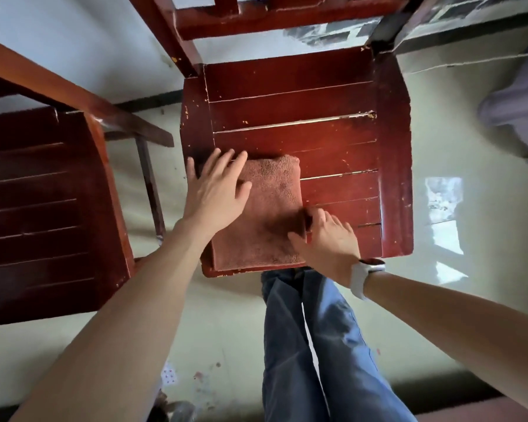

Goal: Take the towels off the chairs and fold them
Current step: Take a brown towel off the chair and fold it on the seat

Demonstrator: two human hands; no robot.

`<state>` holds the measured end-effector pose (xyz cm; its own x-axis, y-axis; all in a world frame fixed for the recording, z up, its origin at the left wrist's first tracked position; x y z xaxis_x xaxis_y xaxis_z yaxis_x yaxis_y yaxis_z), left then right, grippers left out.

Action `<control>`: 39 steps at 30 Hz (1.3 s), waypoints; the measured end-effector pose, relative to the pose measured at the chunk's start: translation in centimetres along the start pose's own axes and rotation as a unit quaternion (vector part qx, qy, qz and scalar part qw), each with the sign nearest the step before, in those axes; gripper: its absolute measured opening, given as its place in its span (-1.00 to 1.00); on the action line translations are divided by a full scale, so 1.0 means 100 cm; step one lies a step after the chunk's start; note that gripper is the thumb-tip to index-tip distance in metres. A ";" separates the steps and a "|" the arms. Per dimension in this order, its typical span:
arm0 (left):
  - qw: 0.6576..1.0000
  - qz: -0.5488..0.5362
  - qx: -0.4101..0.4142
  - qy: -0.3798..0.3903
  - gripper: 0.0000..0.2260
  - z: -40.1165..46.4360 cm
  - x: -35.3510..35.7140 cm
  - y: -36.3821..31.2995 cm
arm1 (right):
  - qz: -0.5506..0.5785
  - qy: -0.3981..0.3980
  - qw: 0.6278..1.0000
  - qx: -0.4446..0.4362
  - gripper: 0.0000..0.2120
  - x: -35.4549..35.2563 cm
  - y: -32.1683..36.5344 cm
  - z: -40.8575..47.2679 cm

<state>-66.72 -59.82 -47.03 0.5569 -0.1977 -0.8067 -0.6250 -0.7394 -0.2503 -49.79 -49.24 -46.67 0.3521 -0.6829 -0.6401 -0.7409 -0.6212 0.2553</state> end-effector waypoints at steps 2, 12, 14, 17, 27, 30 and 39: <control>0.999 -0.013 -0.017 -0.024 -0.59 0.002 -0.005 -0.002 | 0.035 0.058 0.998 0.020 -0.60 0.003 0.003 0.004; 0.946 -0.250 -0.204 0.015 -0.62 -0.027 0.012 -0.004 | 0.137 -0.244 0.960 -0.015 -0.65 -0.103 -0.032 0.048; 0.911 -0.357 -0.209 -0.002 -0.56 -0.022 0.010 -0.013 | 0.210 -0.231 0.949 0.030 -0.62 -0.096 -0.047 0.049; 0.872 -0.432 -0.230 0.005 -0.48 -0.011 0.010 -0.027 | 0.272 -0.148 0.944 0.112 -0.64 -0.068 -0.065 0.044; 0.833 -0.492 -0.248 -0.051 -0.81 0.005 0.007 -0.039 | 0.397 -0.072 0.896 0.184 -0.66 -0.051 -0.058 0.044; 0.830 -0.486 -0.264 -0.077 -0.75 0.017 -0.004 -0.034 | 0.358 -0.062 0.917 0.166 -0.65 -0.052 -0.057 0.044; 0.864 -0.380 -0.313 -0.100 -0.75 0.055 -0.026 -0.030 | 0.314 -0.062 0.933 0.164 -0.66 -0.052 -0.053 0.043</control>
<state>-69.27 -53.61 -47.13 0.5313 0.5677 -0.6288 0.3339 -0.8225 -0.4605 -50.19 -40.79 -47.85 -0.2638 -0.8109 -0.5223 -0.9211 0.0511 0.3858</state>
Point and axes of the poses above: each hand's wrist, its own z-axis towards the middle knuckle, its own x-axis out of the palm, y = z × x, the point moved 4 cm from there along z, towards the middle knuckle, and after that the axes turned 4 degrees about y, right-handed, at the moved point
